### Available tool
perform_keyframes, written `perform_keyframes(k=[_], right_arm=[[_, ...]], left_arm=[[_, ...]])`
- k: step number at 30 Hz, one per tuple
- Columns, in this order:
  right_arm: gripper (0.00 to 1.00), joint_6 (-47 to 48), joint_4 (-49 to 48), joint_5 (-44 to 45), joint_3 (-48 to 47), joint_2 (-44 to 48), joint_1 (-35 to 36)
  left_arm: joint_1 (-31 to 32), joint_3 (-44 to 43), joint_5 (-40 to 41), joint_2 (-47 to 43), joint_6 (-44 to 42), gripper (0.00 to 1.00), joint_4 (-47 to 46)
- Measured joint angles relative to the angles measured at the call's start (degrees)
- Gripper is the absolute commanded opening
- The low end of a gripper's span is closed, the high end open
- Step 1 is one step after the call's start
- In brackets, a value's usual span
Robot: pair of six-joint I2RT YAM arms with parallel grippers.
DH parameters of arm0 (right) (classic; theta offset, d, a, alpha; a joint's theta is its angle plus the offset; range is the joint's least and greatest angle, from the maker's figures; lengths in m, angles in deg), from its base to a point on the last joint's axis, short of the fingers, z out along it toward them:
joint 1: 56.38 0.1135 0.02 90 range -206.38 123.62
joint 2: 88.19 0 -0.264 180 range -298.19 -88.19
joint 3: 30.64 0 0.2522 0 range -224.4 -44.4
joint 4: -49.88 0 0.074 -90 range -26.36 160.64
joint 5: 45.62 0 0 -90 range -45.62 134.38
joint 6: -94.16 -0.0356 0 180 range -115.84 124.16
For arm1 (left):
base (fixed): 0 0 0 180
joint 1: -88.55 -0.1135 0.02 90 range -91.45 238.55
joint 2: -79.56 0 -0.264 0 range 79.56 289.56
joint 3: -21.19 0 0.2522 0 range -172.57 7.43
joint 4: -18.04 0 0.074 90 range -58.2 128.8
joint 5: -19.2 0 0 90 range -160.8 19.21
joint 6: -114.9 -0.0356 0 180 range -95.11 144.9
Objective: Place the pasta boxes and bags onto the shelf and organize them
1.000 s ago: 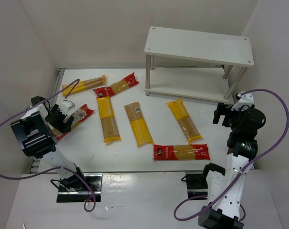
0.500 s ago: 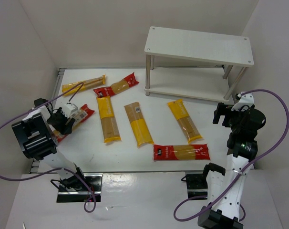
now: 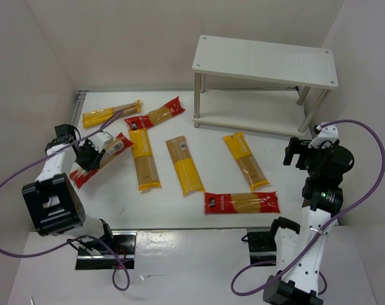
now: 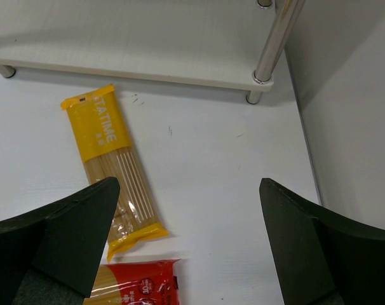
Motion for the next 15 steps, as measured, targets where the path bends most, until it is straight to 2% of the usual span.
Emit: perform_keyframes(k=[7, 15], right_arm=[[0.99, 0.46, 0.02, -0.96, 0.00, 0.48, 0.00], [0.99, 1.68, 0.44, -3.15, 0.00, 0.85, 0.00]], left_arm=[[12.02, -2.60, -4.94, -15.96, 9.20, 0.00, 3.39], [21.20, -6.16, -8.37, -18.51, 19.08, 0.00, 6.69]])
